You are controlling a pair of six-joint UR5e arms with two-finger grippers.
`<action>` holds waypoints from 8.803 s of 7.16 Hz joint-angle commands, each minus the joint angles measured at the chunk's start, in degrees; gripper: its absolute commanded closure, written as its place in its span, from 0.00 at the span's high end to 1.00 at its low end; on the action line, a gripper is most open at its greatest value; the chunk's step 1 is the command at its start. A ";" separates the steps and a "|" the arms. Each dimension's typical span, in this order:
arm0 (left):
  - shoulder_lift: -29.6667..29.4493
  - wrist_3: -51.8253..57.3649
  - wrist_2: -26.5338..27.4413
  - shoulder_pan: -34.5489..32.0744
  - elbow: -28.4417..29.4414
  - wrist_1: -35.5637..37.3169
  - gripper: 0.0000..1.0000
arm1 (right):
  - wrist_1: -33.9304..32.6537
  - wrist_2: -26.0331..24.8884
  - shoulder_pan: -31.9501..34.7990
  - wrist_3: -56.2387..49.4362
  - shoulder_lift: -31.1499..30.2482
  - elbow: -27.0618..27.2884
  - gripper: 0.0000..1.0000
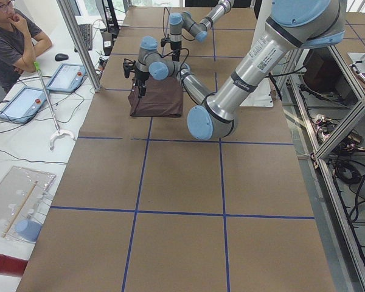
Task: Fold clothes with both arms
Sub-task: 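Lift the left gripper away while the right gripper moves to the shirt's near corner, then grasp the near corner with the right gripper and drag it toward the robot, then move the left gripper to the shirt's far edge while the right gripper holds, then rotate the shirt upright with the left gripper while the right gripper releases, then move the right gripper along the shirt's side edge to straighten it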
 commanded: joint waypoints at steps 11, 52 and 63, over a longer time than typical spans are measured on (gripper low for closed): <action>3.26 0.44 0.40 -0.02 -4.55 -0.09 1.00 | 0.00 0.77 -0.96 -1.09 -3.64 2.22 0.00; -6.18 -6.77 9.79 6.75 19.62 -15.32 0.00 | 0.44 -8.37 -6.41 20.45 -16.30 32.64 1.00; 5.62 6.24 3.92 1.65 -4.14 -5.05 1.00 | -21.01 -10.31 -6.49 5.07 4.49 15.65 1.00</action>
